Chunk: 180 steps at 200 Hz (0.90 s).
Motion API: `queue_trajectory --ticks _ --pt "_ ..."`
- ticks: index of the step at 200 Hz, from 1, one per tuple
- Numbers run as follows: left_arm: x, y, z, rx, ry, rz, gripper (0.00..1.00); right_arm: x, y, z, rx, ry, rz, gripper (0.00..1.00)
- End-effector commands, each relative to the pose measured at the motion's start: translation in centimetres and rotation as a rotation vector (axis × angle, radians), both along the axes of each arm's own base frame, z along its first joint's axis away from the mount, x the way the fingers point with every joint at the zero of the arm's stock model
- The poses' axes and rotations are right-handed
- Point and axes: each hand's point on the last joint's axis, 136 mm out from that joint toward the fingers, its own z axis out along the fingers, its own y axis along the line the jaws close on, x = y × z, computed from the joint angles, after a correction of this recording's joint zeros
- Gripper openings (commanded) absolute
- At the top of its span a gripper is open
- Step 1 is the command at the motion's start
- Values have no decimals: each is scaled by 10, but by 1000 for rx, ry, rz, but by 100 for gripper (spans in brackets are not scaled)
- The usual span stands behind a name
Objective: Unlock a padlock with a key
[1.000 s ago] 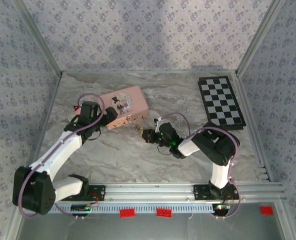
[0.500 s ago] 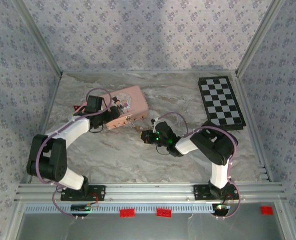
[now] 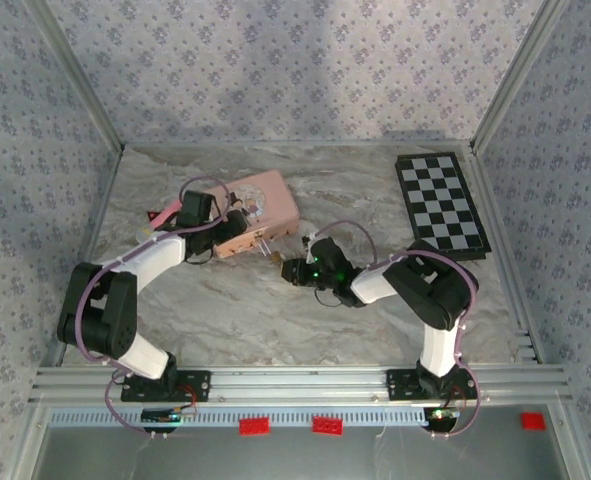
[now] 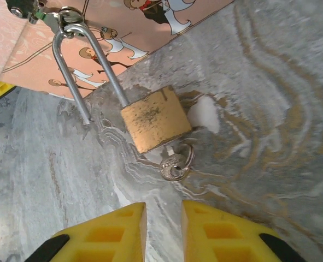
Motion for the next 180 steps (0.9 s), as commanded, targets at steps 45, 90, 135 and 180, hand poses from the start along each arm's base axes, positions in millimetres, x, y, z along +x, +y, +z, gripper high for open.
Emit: queue_trajectory --ticks 45,90,135,180 --pt "-6 -30 -12 -31 29 -57 97 17 -14 34 -160 -164 147 26" --pt "-13 -39 -14 -40 45 -41 97 44 -6 43 -115 -169 157 30" --pt "-24 -42 -19 -47 64 1 97 56 5 40 -52 -143 146 31" --pt "-31 -48 -21 -64 71 8 97 61 9 35 17 -115 127 31"
